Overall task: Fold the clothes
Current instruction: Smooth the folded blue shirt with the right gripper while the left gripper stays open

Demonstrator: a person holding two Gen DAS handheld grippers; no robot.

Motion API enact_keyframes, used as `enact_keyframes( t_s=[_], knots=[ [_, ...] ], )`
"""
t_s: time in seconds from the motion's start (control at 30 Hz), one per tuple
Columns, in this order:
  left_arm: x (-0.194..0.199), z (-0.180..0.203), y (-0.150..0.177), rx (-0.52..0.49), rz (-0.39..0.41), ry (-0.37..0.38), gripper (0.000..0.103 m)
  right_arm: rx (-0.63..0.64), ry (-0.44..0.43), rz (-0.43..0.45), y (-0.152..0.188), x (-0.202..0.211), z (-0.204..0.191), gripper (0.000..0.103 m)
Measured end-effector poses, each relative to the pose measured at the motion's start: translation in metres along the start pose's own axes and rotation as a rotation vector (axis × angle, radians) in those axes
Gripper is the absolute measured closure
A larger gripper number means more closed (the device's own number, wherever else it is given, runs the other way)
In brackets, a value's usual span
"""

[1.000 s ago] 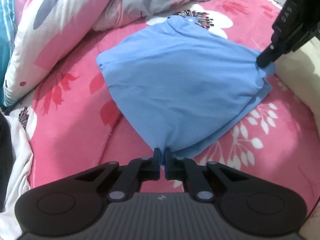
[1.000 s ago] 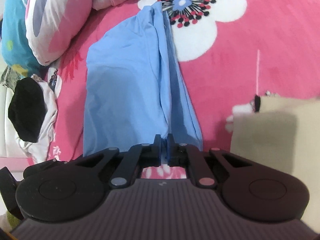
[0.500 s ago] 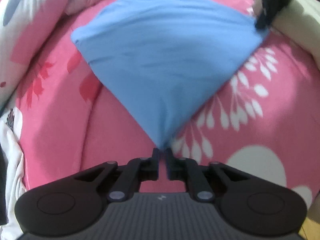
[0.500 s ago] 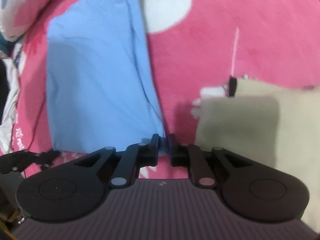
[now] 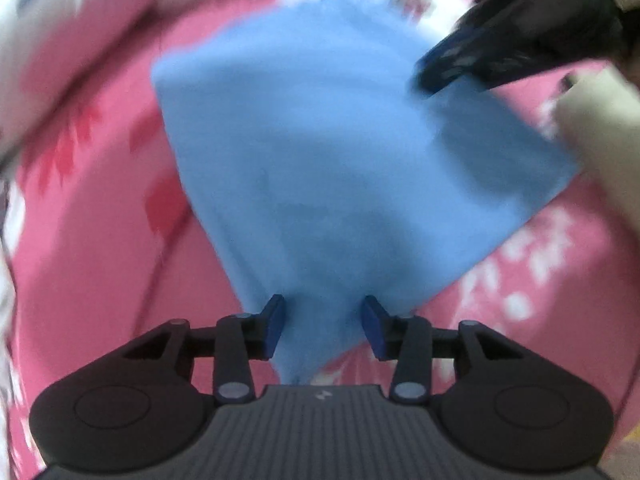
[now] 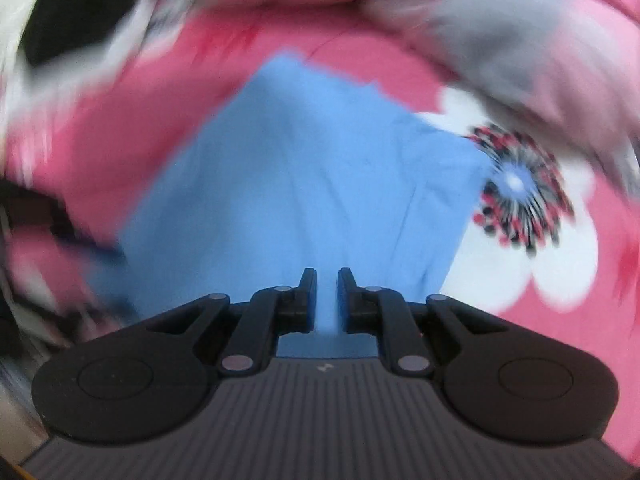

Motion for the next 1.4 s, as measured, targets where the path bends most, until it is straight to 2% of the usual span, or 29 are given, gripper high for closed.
enact_keyframes(
  t_s=[0.07,0.13,0.17,0.23,0.27,0.37,0.43,0.5,0.53,0.57,0.63,0.7,0.83,0.87,0.9,1.0,1.07,1.13,1.23,1.33,1.4],
  knots=[
    [-0.001,-0.002,0.005,0.01,0.005,-0.014,0.042,0.13,0.084,-0.063,0.009,-0.016,0.014,0.096],
    [-0.003,-0.007,0.01,0.042,-0.009,-0.023,0.032,0.02,0.123,-0.056,0.003,-0.003,0.042,0.09],
    [-0.004,-0.011,0.013,0.072,-0.012,-0.014,0.029,-0.021,0.211,-0.067,-0.003,0.004,0.055,0.09],
    [-0.006,-0.018,0.016,0.127,-0.014,0.014,0.027,-0.09,0.201,-0.024,-0.018,0.018,0.066,0.09],
    [-0.006,-0.021,0.018,0.147,-0.014,0.024,0.027,-0.126,0.156,0.003,-0.028,0.023,0.063,0.09],
    [-0.006,-0.02,0.018,0.14,-0.01,0.022,0.026,-0.03,0.005,0.005,-0.049,0.011,0.029,0.093],
    [-0.007,-0.019,0.021,0.142,-0.004,0.02,0.026,0.018,-0.018,-0.026,-0.057,-0.012,0.025,0.093],
    [-0.008,-0.022,0.025,0.158,0.002,0.024,0.025,-0.104,0.052,-0.029,-0.068,-0.035,0.063,0.103],
    [-0.009,-0.024,0.027,0.167,0.004,0.027,0.025,-0.235,0.06,-0.006,-0.071,-0.036,0.088,0.103],
    [-0.009,-0.025,0.029,0.174,0.007,0.029,0.025,-0.354,0.115,0.033,-0.076,-0.031,0.112,0.1],
    [-0.007,-0.024,0.03,0.181,0.012,0.03,0.025,-0.396,0.187,0.085,-0.083,-0.016,0.131,0.1],
    [-0.008,-0.024,0.03,0.187,0.016,0.032,0.025,-0.39,0.115,0.116,-0.088,0.003,0.121,0.1],
    [-0.007,-0.024,0.03,0.211,0.021,0.034,0.025,-0.225,-0.129,0.04,-0.088,0.0,0.06,0.101],
    [-0.007,-0.024,0.03,0.214,0.022,0.033,0.025,-0.186,-0.16,0.02,-0.082,-0.008,0.048,0.102],
    [-0.007,-0.024,0.03,0.216,0.023,0.032,0.025,-0.171,-0.146,0.012,-0.086,-0.021,0.045,0.102],
    [-0.006,-0.024,0.033,0.227,0.026,0.031,0.024,-0.397,-0.047,0.073,-0.108,-0.054,0.095,0.103],
    [-0.005,-0.023,0.036,0.233,0.028,0.031,0.024,-0.522,0.055,0.171,-0.123,-0.043,0.121,0.1],
    [-0.005,-0.022,0.039,0.231,0.038,0.03,0.023,-0.502,0.03,0.22,-0.132,-0.021,0.116,0.1],
    [-0.005,-0.021,0.041,0.223,0.054,0.027,0.023,-0.38,-0.137,0.141,-0.13,-0.007,0.069,0.099],
    [-0.005,-0.022,0.042,0.231,0.057,0.03,0.023,-0.2,-0.279,0.019,-0.126,-0.031,0.017,0.1],
    [-0.005,-0.022,0.043,0.235,0.058,0.032,0.023,-0.199,-0.267,-0.009,-0.135,-0.064,0.009,0.102]
  ],
)
Point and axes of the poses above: each gripper's, at about its wrist camera, not at the fingertips, and x roughly against the way its jaws point, z to its right, y to its underside, the point moved 3 cm from there along -x, roughly the way its jaws point, and after that the axes turned 9 degrees about -x, right-handed, at the moved point
